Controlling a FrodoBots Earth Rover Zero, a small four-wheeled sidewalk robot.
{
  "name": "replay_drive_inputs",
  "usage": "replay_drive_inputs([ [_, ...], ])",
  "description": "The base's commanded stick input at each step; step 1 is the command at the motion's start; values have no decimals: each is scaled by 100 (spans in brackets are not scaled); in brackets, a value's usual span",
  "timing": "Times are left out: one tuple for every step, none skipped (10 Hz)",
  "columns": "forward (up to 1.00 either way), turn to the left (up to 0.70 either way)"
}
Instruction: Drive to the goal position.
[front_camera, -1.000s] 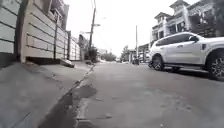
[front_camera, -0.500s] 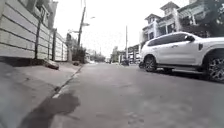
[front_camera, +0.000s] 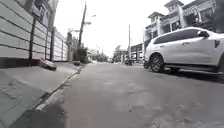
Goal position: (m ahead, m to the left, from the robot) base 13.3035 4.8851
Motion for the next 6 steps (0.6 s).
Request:
replay_drive_inputs([
  [100, 2],
  [100, 2],
  [100, 2],
  [100, 3],
  [100, 16],
  [100, 27],
])
